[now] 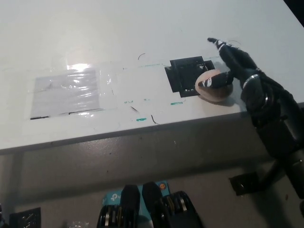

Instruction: The robot uses its right hand to grab and squeeze a pink dumpling toy kept on the black mask on the desk

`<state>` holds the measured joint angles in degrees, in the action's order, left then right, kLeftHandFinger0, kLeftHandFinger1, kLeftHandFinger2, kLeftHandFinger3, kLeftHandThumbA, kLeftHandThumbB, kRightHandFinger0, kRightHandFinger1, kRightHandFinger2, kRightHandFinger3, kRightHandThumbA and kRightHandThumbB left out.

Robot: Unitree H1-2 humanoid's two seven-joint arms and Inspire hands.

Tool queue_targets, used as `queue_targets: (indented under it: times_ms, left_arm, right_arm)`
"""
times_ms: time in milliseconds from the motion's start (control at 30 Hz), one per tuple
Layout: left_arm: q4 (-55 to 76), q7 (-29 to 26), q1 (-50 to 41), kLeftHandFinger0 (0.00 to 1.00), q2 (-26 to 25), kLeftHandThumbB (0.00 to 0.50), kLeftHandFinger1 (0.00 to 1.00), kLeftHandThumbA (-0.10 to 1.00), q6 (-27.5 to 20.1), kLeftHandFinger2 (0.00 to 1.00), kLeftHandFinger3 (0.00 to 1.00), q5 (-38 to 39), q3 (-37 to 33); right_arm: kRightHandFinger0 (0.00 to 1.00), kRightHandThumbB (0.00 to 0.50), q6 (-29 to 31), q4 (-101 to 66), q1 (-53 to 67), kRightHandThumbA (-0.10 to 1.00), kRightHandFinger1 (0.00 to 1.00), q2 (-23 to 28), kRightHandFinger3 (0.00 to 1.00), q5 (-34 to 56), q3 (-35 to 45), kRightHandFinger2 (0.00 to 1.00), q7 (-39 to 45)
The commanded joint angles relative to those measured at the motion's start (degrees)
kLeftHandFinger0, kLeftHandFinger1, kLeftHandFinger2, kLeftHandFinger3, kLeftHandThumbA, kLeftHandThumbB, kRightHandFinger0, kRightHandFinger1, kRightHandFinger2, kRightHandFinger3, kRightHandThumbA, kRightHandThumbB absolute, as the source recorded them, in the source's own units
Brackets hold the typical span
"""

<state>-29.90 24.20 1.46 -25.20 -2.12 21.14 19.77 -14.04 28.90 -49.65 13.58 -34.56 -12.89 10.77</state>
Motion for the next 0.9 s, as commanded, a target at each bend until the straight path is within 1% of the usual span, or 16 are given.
queue_targets:
  times_ms: [0,33,67,100,133,200,300,467,500,600,633,700,733,767,833,867]
  left_arm:
    - [0.9,-0.5,0.7,0.0,-1.5,0.5,0.02,1.0,-1.4,0.12,0.19,0.6,0.8]
    - [0.9,-0.5,0.7,0.0,-1.5,0.5,0.02,1.0,-1.4,0.12,0.19,0.6,0.9]
    - [1.0,0.2,0.6,0.0,-1.6,0.5,0.03,1.0,-1.4,0.13,0.2,0.7,0.6]
    - [0.8,0.1,0.6,0.0,-1.6,0.5,0.03,1.0,-1.6,0.15,0.2,0.6,0.6]
    - [0.5,0.2,0.6,0.0,-1.6,0.5,0.04,1.0,-2.0,0.15,0.2,0.5,0.5]
    - [1.0,0.1,0.2,0.0,-1.6,0.5,0.04,1.0,-1.4,0.16,0.21,0.6,0.6]
    - [0.1,0.0,0.6,0.0,-1.7,0.5,0.04,1.0,-1.6,0.15,0.2,0.6,0.6]
    - [0.5,0.1,0.3,0.0,-1.7,0.5,0.04,1.0,-1.8,0.15,0.2,0.7,0.7]
    - [0.2,0.0,0.5,0.0,-1.8,0.5,0.03,1.0,-1.7,0.14,0.2,0.6,0.6]
    - [0.7,0.2,0.3,0.0,-1.7,0.5,0.04,1.0,-1.5,0.14,0.2,0.7,0.7]
    - [1.0,-0.3,0.2,0.0,-1.7,0.5,0.04,1.0,-1.1,0.14,0.2,0.5,0.7]
    - [0.3,0.0,0.5,0.0,-1.6,0.5,0.03,1.0,-1.5,0.13,0.19,0.7,0.7]
    - [0.0,0.2,0.6,0.0,-1.7,0.5,0.03,1.0,-1.6,0.13,0.19,0.8,0.7]
    - [-0.1,-0.1,0.7,0.0,-1.6,0.5,0.02,1.0,-1.8,0.12,0.18,0.6,0.7]
    - [0.6,-0.4,0.4,0.0,-1.5,0.5,0.03,1.0,-1.4,0.11,0.17,0.4,0.7]
    - [0.7,-0.5,0.4,0.0,-1.5,0.5,0.03,1.0,-1.5,0.11,0.17,0.5,0.7]
  right_arm:
    - [1.0,0.5,0.0,-6.1,-0.3,0.97,1.0,0.2,1.0,5.1,3.7,1.0,-1.0]
    - [1.0,0.5,0.0,-6.2,-0.3,0.97,1.0,0.1,1.0,5.1,3.9,1.0,-0.9]
    - [1.0,0.343,-0.6,-12.4,1.8,0.59,1.0,-0.2,1.0,10.2,8.5,1.0,-0.5]
    - [0.72,0.258,-0.2,-15.3,3.1,0.44,0.8,0.0,0.98,11.3,10.4,0.84,-1.0]
    - [0.54,0.277,-1.2,-18.4,4.4,0.41,0.62,-0.1,0.84,12.0,12.1,0.69,-1.1]
    - [0.51,0.254,-3.7,-24.7,7.6,0.38,0.57,-0.1,0.74,13.2,14.5,0.66,-0.2]
    - [0.45,0.199,-5.3,-32.0,12.5,0.29,0.56,-0.4,0.72,15.2,18.1,0.67,-0.6]
    - [0.26,0.162,-8.0,-39.6,18.9,0.18,0.4,-1.3,0.73,17.5,22.1,0.59,-0.5]
    - [0.28,0.147,-8.1,-40.7,21.0,0.14,0.42,-2.0,0.74,19.5,23.5,0.59,-0.4]
    - [0.32,0.133,-6.8,-41.9,25.4,0.13,0.47,-2.8,0.75,21.3,24.5,0.62,-0.4]
    - [0.28,0.129,-5.0,-40.9,26.9,0.1,0.43,-2.9,0.75,22.9,24.9,0.61,-0.1]
    - [0.35,0.137,-4.1,-40.4,29.1,0.08,0.51,-3.4,0.76,24.5,25.2,0.64,-0.2]
    - [0.36,0.136,-4.0,-40.3,29.6,0.08,0.51,-3.5,0.77,25.0,25.2,0.64,-0.3]
    - [0.41,0.124,-1.9,-38.3,32.0,0.01,0.52,-4.0,0.77,25.4,25.2,0.65,-0.7]
    - [0.43,0.136,-0.4,-37.0,33.2,-0.02,0.51,-4.7,0.77,26.4,25.3,0.65,-1.4]
    - [0.43,0.15,-0.8,-36.7,34.0,0.02,0.53,-5.1,0.78,26.8,25.4,0.66,-1.6]
